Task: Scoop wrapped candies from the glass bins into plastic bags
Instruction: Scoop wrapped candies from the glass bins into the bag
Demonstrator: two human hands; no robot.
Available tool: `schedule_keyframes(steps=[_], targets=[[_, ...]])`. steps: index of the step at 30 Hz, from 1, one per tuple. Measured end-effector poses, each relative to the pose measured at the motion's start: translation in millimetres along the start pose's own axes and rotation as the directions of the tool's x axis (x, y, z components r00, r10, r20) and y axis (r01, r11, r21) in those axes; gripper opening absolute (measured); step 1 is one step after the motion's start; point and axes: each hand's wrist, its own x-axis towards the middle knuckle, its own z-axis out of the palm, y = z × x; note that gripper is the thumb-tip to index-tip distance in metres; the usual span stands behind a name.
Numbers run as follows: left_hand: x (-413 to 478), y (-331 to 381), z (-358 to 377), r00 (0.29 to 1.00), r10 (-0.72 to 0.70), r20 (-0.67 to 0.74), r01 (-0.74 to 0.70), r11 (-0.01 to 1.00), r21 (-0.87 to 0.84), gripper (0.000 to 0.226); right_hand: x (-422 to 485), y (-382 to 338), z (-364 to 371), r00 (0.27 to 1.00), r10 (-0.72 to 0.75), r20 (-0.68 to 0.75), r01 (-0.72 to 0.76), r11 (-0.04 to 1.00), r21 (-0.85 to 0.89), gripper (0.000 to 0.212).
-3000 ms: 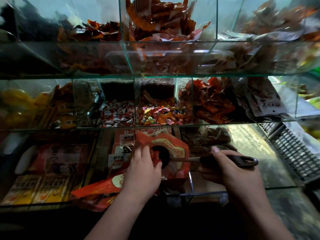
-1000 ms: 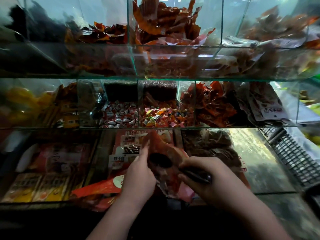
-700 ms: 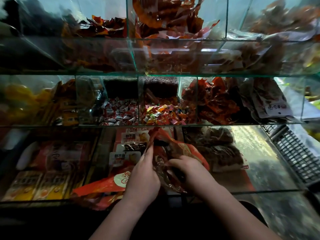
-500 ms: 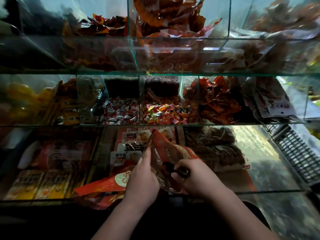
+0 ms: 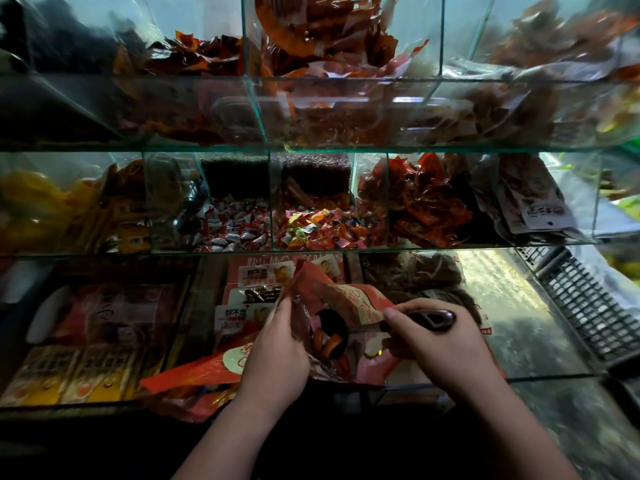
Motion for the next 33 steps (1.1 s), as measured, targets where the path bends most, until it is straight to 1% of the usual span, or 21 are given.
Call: schedule_keyframes(steps=[3,7,8,10,12,15,17,18,20,22,25,27,31,32,33], targets=[[6,-7,-1,0.999,-0.018,0.040,0.018,1.000,0.004,0.076,-4,-9,-11,0.998,0.050,-0.026,-0.043,0.972,0.231,0.033],[13,-17,-1,0.997,0.004,0.072,-0.005,1.000,0.016,0.075,-4,-18,-15,0.993,0.115,-0.017,-0.105,0.948,0.300,0.009],[14,-18,-1,0.997,-0.003,0.071,0.001,0.999,0.032,0.073,-4,-19,-15,0.991,0.132,-0.029,-0.116,0.940,0.320,0.008],[18,-24,-1,0.998,-0.025,0.054,0.018,0.993,0.113,0.072,-6,-23,-14,0.988,0.148,-0.049,-0.121,0.926,0.359,0.015],[21,-29,-1,0.998,-0.043,0.038,0.036,0.985,0.166,0.074,-10,-29,-13,0.990,0.131,-0.050,-0.103,0.921,0.376,0.021],[25,-34,-2,0.997,-0.065,0.044,0.055,0.980,0.191,0.075,-18,-40,-10,0.995,0.084,-0.059,-0.054,0.919,0.391,0.027],[24,-32,-3,0.997,-0.068,0.029,0.060,0.976,0.209,0.076,-25,-48,-12,0.995,0.064,-0.082,-0.026,0.916,0.400,0.026],[21,-30,-4,0.998,-0.062,0.004,0.060,0.973,0.223,0.077,-28,-53,-13,0.994,0.055,-0.090,-0.014,0.915,0.403,0.023],[15,-23,-7,0.997,-0.029,-0.073,0.047,0.964,0.261,0.083,-35,-62,-17,0.995,0.030,-0.090,0.009,0.914,0.405,0.017],[10,-14,-9,0.988,0.027,-0.149,0.020,0.953,0.303,0.087,-42,-68,-22,0.996,0.000,-0.090,0.035,0.921,0.387,0.019],[6,-4,-13,0.966,0.130,-0.225,-0.048,0.940,0.337,0.083,-49,-74,-29,0.993,-0.031,-0.111,0.071,0.921,0.384,0.019],[7,4,-17,0.953,0.187,-0.237,-0.102,0.938,0.331,0.083,-52,-77,-31,0.990,-0.052,-0.129,0.099,0.916,0.390,0.019],[34,32,-22,0.938,0.281,-0.205,-0.206,0.923,0.324,0.080,-49,-84,-33,0.980,-0.079,-0.182,0.153,0.885,0.440,0.017],[47,42,-23,0.931,0.307,-0.199,-0.230,0.914,0.335,0.077,-45,-84,-33,0.976,-0.078,-0.203,0.166,0.870,0.464,0.019],[61,51,-25,0.926,0.329,-0.188,-0.252,0.905,0.343,0.074,-40,-83,-33,0.971,-0.078,-0.226,0.182,0.855,0.486,0.026]])
